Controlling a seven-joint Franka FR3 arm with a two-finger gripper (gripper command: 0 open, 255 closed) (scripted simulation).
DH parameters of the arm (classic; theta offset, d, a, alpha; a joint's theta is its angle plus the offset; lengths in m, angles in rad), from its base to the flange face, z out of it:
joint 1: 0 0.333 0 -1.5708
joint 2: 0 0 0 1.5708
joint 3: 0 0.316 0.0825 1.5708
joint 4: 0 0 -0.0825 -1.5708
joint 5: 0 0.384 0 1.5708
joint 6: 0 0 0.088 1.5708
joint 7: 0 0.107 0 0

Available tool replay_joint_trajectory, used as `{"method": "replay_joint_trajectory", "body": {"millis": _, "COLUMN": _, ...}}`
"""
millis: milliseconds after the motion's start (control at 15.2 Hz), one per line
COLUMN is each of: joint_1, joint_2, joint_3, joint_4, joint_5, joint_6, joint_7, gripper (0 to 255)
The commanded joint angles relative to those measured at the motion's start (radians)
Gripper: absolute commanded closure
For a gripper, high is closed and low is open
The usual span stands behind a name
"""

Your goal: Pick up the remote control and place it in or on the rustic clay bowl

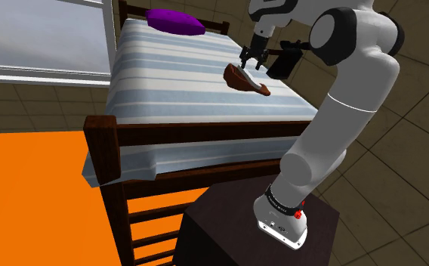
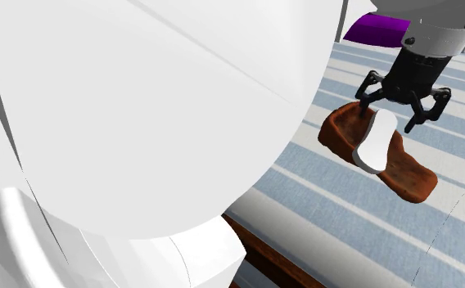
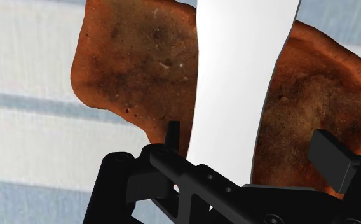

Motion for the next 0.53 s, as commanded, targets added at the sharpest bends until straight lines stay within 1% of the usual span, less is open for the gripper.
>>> {"method": "replay_joint_trajectory", "body": {"millis": 0, "joint_1": -0.001, "joint_2": 0.000, "joint_3": -0.001, "joint_4": 0.034, "joint_5": 0.000, "joint_6": -0.034, "joint_7": 0.000, "gripper": 0}}
{"method": "replay_joint_trajectory", "body": {"millis": 198, "joint_1": -0.005, "joint_2": 0.010, "joint_3": -0.003, "joint_4": 0.139, "joint_5": 0.003, "joint_6": -0.130, "joint_7": -0.001, "gripper": 0}}
{"method": "replay_joint_trajectory", "body": {"millis": 462, "joint_1": -0.005, "joint_2": 0.010, "joint_3": -0.003, "joint_4": 0.139, "joint_5": 0.003, "joint_6": -0.130, "joint_7": -0.001, "gripper": 0}}
